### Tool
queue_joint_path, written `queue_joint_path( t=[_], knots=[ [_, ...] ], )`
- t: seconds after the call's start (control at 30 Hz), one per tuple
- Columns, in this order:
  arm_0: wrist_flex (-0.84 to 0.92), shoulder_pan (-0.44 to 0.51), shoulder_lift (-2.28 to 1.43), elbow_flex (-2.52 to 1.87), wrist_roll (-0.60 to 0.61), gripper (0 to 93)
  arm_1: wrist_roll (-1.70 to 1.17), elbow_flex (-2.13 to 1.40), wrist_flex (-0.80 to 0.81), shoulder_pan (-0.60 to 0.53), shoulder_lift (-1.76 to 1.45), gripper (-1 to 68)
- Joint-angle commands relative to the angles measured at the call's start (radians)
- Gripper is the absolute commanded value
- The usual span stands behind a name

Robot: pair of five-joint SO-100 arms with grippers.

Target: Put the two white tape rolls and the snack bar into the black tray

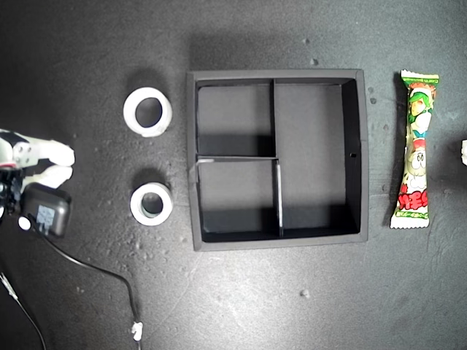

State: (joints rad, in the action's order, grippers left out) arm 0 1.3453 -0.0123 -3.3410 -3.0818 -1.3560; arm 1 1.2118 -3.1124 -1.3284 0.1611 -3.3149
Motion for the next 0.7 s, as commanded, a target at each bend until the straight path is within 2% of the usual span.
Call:
queue_joint_path(
  t=[0.0,0.23,0.67],
  knots=[
    [-0.006,-0.014,-0.048,-0.057,-0.017,0.2,0.026,-0.012,-0.003,0.015,0.006,0.2],
    [-0.006,-0.012,-0.048,-0.057,-0.002,0.2,0.037,-0.012,-0.005,0.051,0.006,0.2],
    [0.002,-0.025,-0.048,-0.057,-0.002,0.2,0.147,-0.012,-0.015,0.035,0.006,-0.1]
  ],
)
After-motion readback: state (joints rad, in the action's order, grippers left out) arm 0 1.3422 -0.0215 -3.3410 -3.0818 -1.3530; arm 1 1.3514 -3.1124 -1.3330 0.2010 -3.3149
